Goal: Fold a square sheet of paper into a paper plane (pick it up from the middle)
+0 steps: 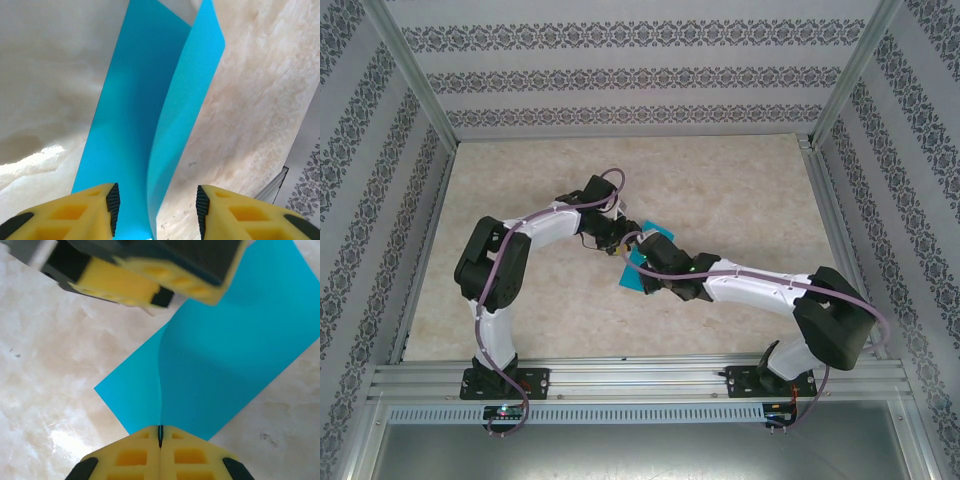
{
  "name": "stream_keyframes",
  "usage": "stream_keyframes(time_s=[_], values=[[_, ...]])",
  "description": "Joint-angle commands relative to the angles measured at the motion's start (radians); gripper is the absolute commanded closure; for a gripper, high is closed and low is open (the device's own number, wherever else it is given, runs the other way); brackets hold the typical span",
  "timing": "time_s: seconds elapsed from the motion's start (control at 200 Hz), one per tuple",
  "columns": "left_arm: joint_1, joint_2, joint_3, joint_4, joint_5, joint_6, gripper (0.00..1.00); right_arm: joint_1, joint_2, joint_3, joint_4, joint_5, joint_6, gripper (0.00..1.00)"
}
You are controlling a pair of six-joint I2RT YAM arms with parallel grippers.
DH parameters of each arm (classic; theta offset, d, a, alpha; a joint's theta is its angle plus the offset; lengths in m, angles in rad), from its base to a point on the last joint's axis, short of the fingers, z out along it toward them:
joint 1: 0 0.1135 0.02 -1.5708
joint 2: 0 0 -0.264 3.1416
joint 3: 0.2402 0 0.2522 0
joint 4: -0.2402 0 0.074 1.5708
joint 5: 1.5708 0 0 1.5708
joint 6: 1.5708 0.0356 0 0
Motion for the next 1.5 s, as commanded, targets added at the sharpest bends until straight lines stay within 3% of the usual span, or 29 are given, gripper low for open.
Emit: stream_keyframes(time_s=[0.0, 0.15, 0.33, 0.46, 0.994, 1.494], values=[[0.010, -0.075, -0.022, -0.046, -0.091, -0.006, 0.49, -0.059, -0.031, -0.058, 0.113, -0.164, 0.053, 0.95], [0.007, -0.125, -0.087, -0.026, -0.122, -0.025, 0.52, -0.158, -0.035, -0.130, 0.226, -0.337, 0.111, 0.94], [-0.013, -0.159, -0.155, -0.001, -0.100, -0.027, 0.72, -0.258, -0.011, -0.176, 0.315, -0.499, 0.149, 0.92], [-0.038, -0.147, -0.186, 0.015, -0.076, -0.025, 0.80, -0.299, 0.010, -0.178, 0.327, -0.534, 0.160, 0.91], [-0.108, -0.029, -0.175, 0.014, -0.066, -0.013, 0.85, -0.322, 0.077, -0.121, 0.222, -0.499, 0.128, 0.89], [-0.111, -0.013, -0.196, -0.003, -0.101, 0.003, 0.86, -0.324, 0.126, -0.044, 0.108, -0.438, 0.063, 0.88]])
